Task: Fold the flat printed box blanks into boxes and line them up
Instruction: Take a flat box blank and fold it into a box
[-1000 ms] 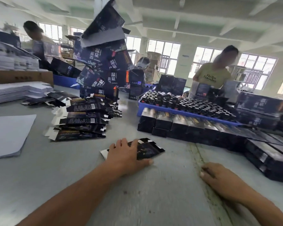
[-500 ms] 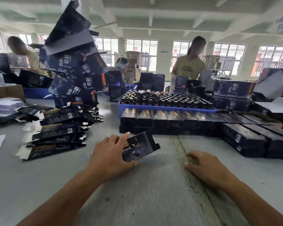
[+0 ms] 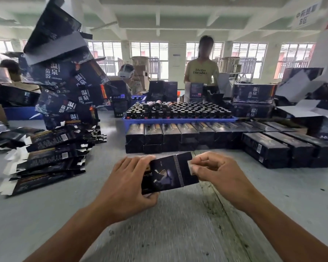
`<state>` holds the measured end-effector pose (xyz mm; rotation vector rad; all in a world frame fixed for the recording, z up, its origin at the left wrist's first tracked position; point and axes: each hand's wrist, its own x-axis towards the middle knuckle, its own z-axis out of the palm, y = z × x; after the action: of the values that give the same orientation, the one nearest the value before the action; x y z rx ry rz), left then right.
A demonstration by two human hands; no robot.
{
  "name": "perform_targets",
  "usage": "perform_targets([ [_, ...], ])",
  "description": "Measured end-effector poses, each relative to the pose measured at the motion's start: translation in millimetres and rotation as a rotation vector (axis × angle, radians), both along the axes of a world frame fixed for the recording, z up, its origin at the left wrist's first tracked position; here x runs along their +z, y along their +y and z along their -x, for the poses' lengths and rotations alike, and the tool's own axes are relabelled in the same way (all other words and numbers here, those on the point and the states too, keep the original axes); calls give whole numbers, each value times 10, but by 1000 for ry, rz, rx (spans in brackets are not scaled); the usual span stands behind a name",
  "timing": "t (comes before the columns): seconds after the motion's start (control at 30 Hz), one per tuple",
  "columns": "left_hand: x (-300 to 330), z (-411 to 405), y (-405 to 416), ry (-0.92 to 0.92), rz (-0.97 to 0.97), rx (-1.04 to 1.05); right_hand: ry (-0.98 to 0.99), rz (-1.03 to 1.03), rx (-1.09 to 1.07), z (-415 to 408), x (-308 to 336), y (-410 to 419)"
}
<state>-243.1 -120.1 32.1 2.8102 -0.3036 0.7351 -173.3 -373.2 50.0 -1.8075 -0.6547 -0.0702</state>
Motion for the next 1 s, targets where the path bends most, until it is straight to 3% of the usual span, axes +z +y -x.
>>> perform_targets([
  [0.2, 27, 65, -85, -28, 13, -102, 71, 70, 89, 63, 5, 65],
  [0.37, 41, 85, -99, -19, -9, -115, -10, 35, 81, 140, 34, 129],
  [0.7, 51, 84, -233, -278, -52, -212, -46, 41, 113, 241, 33, 198],
  [1.0, 91, 111, -214, -286, -105, -217, -73, 8, 77, 264, 37, 203],
])
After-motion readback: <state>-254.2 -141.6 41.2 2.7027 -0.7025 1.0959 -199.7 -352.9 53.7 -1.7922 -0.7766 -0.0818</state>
